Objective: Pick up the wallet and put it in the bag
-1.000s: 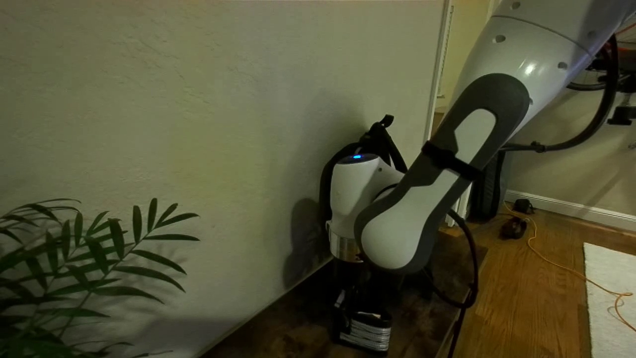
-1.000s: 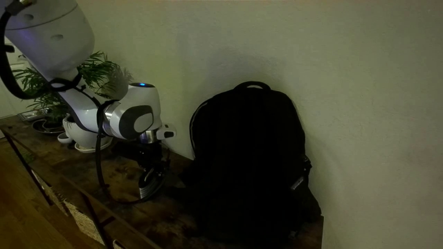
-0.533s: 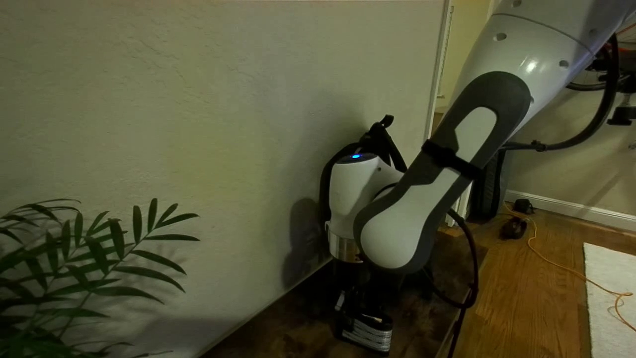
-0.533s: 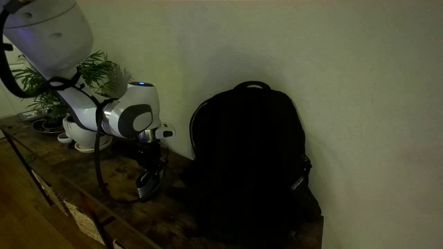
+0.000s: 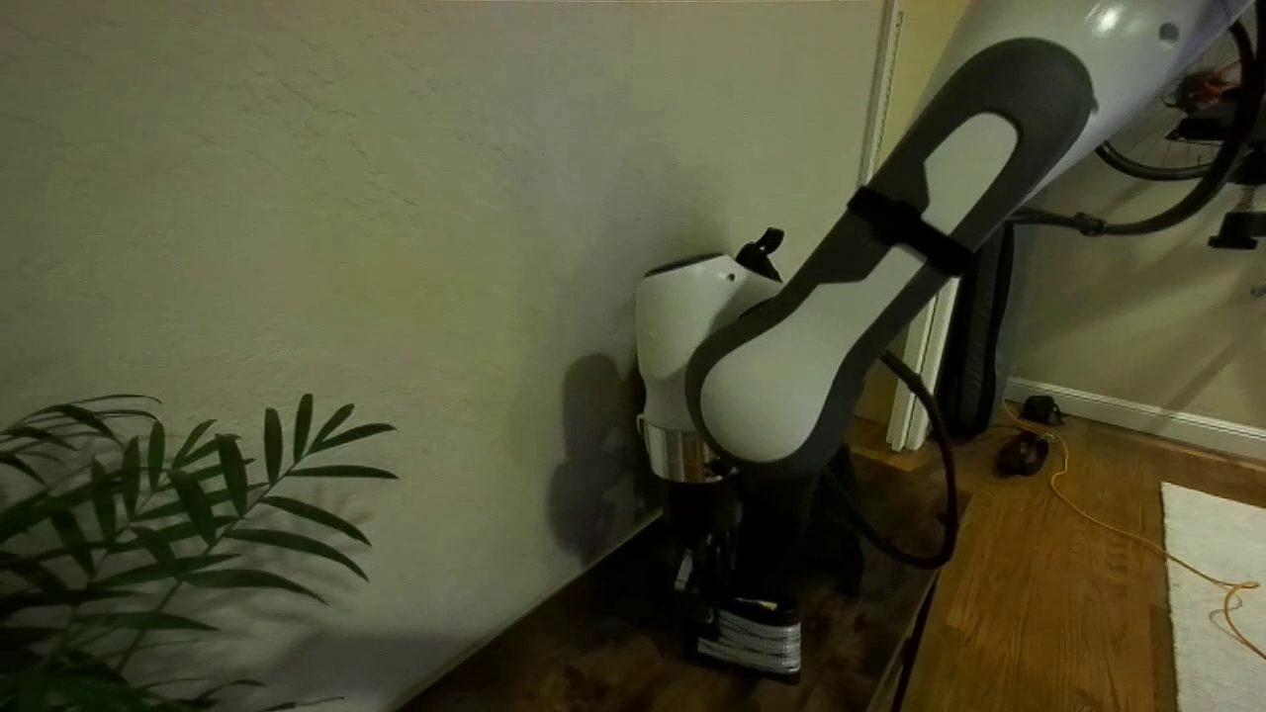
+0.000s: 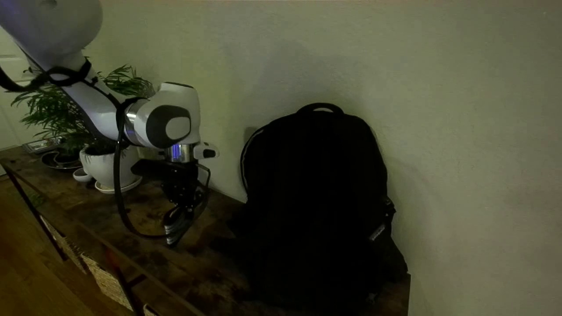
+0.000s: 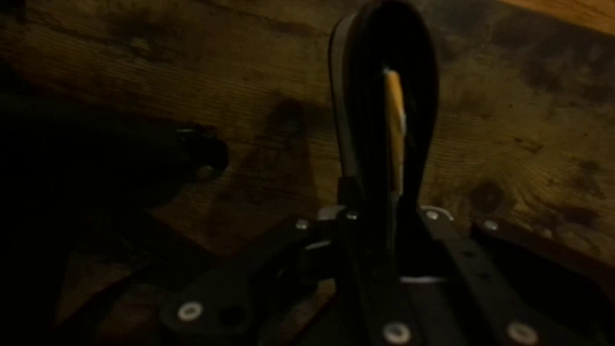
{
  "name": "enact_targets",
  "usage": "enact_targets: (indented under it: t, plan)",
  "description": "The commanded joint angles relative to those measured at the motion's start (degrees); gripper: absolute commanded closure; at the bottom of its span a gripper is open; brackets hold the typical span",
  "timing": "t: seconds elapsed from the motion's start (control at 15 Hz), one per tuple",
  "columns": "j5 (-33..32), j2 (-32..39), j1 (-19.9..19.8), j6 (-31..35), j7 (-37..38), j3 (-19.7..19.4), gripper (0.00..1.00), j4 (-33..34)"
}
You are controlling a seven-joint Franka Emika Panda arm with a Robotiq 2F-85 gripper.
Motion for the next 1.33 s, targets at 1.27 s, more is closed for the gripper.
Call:
enact_targets:
  t: [1.27]
  plan:
    - [-16.7, -18.3, 9.0, -21.7, 35.7, -10.9, 0.95, 5.5]
